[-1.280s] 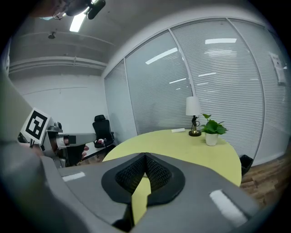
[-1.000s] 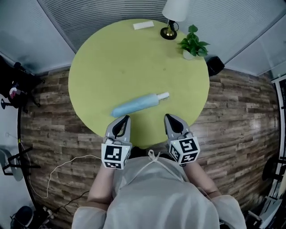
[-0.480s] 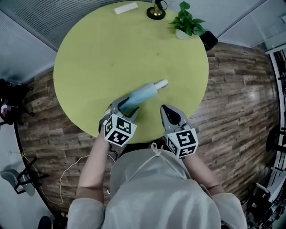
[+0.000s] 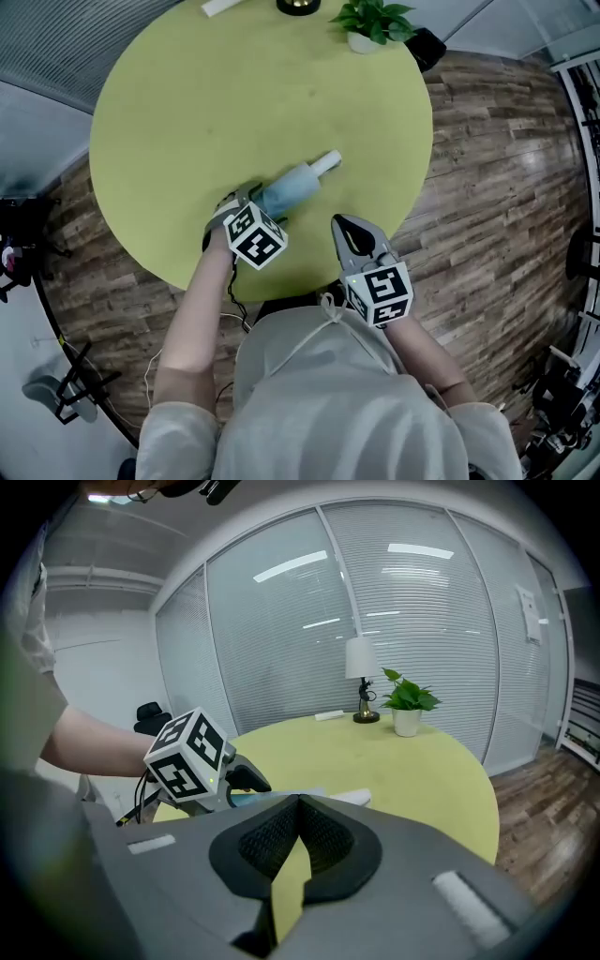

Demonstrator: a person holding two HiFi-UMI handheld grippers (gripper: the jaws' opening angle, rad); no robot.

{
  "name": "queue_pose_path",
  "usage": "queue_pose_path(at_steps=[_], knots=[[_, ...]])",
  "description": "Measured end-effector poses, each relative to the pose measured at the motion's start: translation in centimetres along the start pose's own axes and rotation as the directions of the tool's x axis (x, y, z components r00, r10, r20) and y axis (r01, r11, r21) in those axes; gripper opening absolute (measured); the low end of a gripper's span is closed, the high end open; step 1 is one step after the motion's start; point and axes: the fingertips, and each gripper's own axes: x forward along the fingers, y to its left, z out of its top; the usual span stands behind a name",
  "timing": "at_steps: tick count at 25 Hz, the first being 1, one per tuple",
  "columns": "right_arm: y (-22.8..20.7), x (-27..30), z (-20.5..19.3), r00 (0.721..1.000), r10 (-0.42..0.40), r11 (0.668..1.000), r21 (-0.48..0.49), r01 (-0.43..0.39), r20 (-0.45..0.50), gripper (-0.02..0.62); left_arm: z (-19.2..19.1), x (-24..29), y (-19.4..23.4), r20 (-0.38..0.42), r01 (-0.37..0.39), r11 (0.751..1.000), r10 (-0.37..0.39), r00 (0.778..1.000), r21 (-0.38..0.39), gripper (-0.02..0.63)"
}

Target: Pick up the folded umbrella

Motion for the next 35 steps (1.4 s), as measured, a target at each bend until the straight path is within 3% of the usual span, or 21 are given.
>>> queue_pose_path(at_steps=[6,10,15,29,35], knots=[[-1.3,0.7,-0.6,1.000,-0.016,1.000,0.023,0.017,-0.019,0.000,-1.0,2.1,-0.3,-0.120,0.080,0.995,-0.071,0.990,0.067,0.352],[-1.7,0.8,-0.3,0.999,-0.022,1.000,0.021,0.022,-0.023,0.000,-1.0,2.2,-0.6,-0.128,0.144,0.989,-0.139,0.982,0.027,0.331],[-1.9,0.8,0.8,0.999,-0.031,0.999,0.009,0.031,-0.018,0.000,-1.1,2.2,-0.6,-0.131,0.143,0.989,-0.136,0.982,0.039,0.328],[-4.2,-0.3,2.8,0.998,0.043,0.996,-0.071,-0.046,-0.042,0.000,-0.7,1.3,-1.2,-0.171,0.006,1.000,-0.006,0.985,-0.003,0.296],[-6.0,-0.4,4.1,0.997,0.065,0.992,-0.103,-0.069,-0.035,0.000,2.2,-1.6,-0.1,-0.082,-0.099,0.992,0.093,0.992,-0.077,0.296]])
